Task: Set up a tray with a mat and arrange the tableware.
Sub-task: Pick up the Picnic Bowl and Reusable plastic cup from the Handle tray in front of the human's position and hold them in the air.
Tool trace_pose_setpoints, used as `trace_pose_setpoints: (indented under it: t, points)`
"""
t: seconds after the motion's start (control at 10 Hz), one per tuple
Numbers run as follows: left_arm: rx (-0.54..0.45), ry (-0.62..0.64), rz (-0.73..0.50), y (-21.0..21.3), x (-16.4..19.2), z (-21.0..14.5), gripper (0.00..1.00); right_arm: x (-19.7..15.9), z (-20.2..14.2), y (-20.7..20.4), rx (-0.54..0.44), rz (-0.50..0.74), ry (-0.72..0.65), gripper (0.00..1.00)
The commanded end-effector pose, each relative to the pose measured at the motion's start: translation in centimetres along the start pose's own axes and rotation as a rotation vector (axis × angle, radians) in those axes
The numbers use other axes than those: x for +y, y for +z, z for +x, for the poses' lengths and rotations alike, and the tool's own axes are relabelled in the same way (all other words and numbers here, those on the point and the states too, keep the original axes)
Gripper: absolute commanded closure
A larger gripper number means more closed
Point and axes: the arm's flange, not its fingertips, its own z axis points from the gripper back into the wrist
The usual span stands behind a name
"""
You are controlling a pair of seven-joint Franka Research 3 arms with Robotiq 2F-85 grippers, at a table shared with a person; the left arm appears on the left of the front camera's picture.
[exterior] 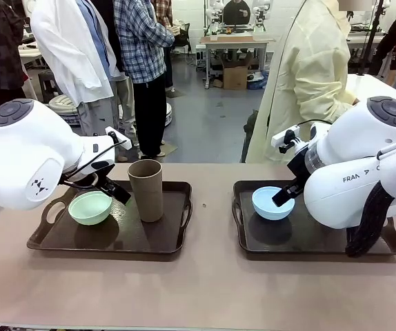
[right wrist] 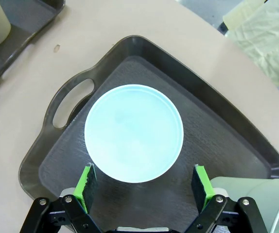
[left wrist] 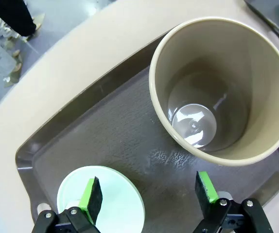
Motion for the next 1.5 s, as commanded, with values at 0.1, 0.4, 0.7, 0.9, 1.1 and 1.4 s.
trace_pose_setpoints:
  t: [0.1, 0.4, 0.7, 0.9, 1.1, 1.4]
  points:
    - [0.021, -0.014, 0.068, 2.9, -1.0, -0.2, 0.00, 1.2, 1.1, 3.2, 0.169, -0.113, -0.117, 0.00]
    - [0.161, 0.108, 0.126, 10.9, -2.3, 0.1, 0.00, 3.8, 1.8, 11.7, 0.308, -0.115, -0.214, 0.00]
    - [0.289, 0.180, -0.107, 16.1, -2.3, 0.8, 0.00, 3.8, -0.4, 18.5, 0.326, -0.075, -0.345, 0.00]
    - [0.222, 0.291, -0.190, 17.6, -1.1, 0.8, 0.00, 1.1, -2.7, 19.2, 0.343, 0.016, -0.439, 0.00]
    - [0.192, 0.332, -0.201, 17.8, 0.0, 0.7, 0.00, 0.1, -3.3, 18.1, 0.346, 0.085, -0.448, 0.00]
    - [0.041, 0.442, -0.508, 17.3, 5.2, 0.3, 0.00, -4.6, -5.6, 18.2, 0.170, 0.277, -0.554, 0.00]
